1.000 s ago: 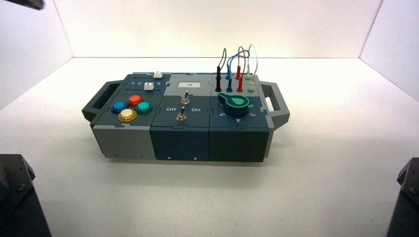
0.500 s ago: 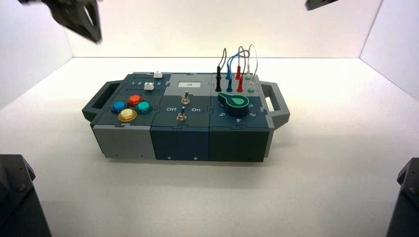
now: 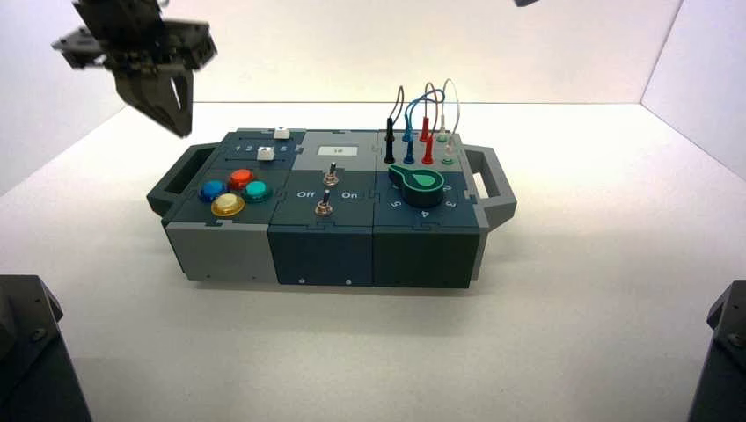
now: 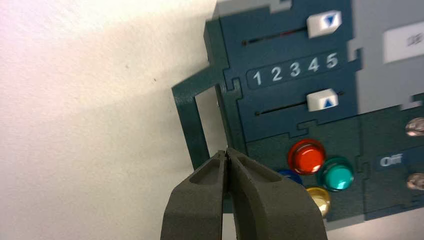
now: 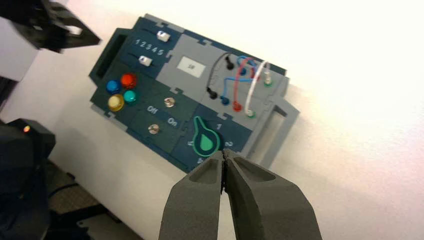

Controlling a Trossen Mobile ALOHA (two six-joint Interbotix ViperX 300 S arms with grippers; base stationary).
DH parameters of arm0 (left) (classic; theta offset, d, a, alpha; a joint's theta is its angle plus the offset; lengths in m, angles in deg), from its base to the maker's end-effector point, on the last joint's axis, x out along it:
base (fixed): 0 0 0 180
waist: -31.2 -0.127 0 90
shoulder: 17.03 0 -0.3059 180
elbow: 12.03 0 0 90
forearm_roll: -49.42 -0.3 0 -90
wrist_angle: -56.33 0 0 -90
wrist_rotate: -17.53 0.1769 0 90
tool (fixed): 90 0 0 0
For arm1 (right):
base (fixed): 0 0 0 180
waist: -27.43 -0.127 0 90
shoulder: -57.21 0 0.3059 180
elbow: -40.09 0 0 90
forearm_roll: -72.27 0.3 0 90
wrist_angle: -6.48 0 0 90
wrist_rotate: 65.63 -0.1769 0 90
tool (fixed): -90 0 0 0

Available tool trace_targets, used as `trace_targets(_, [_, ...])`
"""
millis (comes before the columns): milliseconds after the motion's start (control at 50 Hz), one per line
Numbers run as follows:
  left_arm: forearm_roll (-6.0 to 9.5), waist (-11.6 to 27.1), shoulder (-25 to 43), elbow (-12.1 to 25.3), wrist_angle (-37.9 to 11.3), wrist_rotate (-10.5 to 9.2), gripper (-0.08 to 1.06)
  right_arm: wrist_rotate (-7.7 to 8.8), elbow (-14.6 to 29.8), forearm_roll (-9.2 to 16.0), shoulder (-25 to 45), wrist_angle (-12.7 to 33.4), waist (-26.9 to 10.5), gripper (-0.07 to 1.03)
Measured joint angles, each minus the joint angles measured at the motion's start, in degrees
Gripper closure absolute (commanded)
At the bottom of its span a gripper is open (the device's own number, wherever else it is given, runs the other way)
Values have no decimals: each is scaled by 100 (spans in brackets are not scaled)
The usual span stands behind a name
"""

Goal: Flip the bottom switch off with the right gripper.

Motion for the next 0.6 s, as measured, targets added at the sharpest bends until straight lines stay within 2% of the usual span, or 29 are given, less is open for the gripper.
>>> trace_targets(200, [-18, -9, 457, 9, 44, 26, 101, -9, 132, 185, 404, 35, -404, 99])
trace_targets(600, [-35, 0, 993, 220, 53, 105, 101, -9, 246, 246, 1134, 62, -694, 99])
